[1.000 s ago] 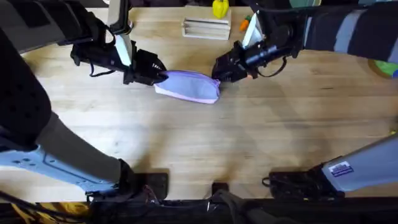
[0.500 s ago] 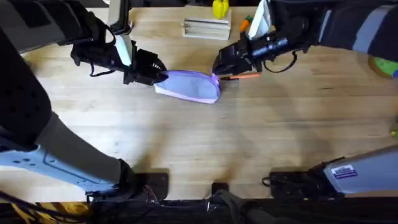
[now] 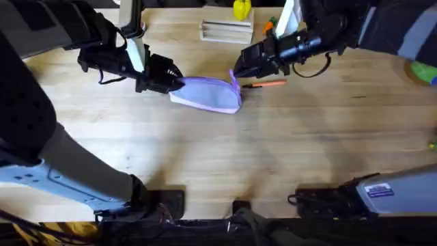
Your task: Unzip the bag, pick up the pens from the table one at a time and place them inside, then zip the bag closed.
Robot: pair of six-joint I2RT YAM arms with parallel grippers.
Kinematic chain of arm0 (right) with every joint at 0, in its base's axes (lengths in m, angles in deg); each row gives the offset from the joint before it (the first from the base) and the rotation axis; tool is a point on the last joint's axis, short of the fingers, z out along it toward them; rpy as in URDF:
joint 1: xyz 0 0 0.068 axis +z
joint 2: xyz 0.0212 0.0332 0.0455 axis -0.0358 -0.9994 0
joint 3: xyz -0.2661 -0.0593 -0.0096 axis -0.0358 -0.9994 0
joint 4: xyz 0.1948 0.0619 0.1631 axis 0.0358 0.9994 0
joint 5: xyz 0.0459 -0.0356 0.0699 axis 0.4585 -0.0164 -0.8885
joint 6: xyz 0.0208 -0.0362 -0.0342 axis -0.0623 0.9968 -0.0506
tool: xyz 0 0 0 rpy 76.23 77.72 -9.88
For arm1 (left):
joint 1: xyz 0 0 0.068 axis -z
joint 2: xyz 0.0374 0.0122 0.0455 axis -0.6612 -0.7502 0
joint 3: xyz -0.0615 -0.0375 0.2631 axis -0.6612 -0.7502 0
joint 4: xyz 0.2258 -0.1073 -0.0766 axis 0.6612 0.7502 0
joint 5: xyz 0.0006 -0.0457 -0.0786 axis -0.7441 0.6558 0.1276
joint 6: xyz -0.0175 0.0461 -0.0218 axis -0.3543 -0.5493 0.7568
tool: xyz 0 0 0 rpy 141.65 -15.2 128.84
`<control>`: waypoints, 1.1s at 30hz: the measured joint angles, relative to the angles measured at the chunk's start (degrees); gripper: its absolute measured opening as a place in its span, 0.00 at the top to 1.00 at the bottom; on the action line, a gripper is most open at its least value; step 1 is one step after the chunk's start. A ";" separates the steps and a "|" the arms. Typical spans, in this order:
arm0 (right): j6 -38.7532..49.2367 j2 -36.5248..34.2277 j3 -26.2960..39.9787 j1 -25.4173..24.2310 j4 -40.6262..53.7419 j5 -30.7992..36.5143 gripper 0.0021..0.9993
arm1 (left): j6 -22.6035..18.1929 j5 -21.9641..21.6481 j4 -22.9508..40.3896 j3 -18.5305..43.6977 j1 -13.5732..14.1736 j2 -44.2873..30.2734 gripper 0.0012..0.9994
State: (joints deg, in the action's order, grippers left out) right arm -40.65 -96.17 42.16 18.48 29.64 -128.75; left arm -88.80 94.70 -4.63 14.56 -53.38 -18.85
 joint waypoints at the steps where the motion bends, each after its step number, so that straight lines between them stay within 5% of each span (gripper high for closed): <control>1: 0.16 0.00 0.00 0.00 0.02 0.00 0.97 | 0.00 0.02 0.00 0.00 0.00 0.00 0.96; 8: 1.03 0.00 0.00 0.00 0.03 0.12 0.96 | 0.00 0.00 0.00 0.00 0.00 0.00 0.96; 14: 3.03 0.00 0.00 0.00 0.84 3.10 0.14 | 0.00 0.00 0.00 0.00 0.00 0.00 0.96; 16: 3.56 0.00 0.00 0.00 1.89 4.39 0.01 | 0.00 0.00 0.00 0.00 0.00 0.00 0.96; 25: 1.19 0.00 0.00 -0.37 2.97 6.71 0.00 | 0.00 0.01 0.00 0.00 0.00 0.02 0.96; 33: -11.35 -1.33 0.02 -0.37 3.34 8.41 0.01 | 0.00 0.00 0.00 0.00 0.00 0.00 0.96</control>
State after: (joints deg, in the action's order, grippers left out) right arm -51.99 -97.49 42.18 18.11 32.98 -120.34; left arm -88.80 94.70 -4.63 14.56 -53.38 -18.85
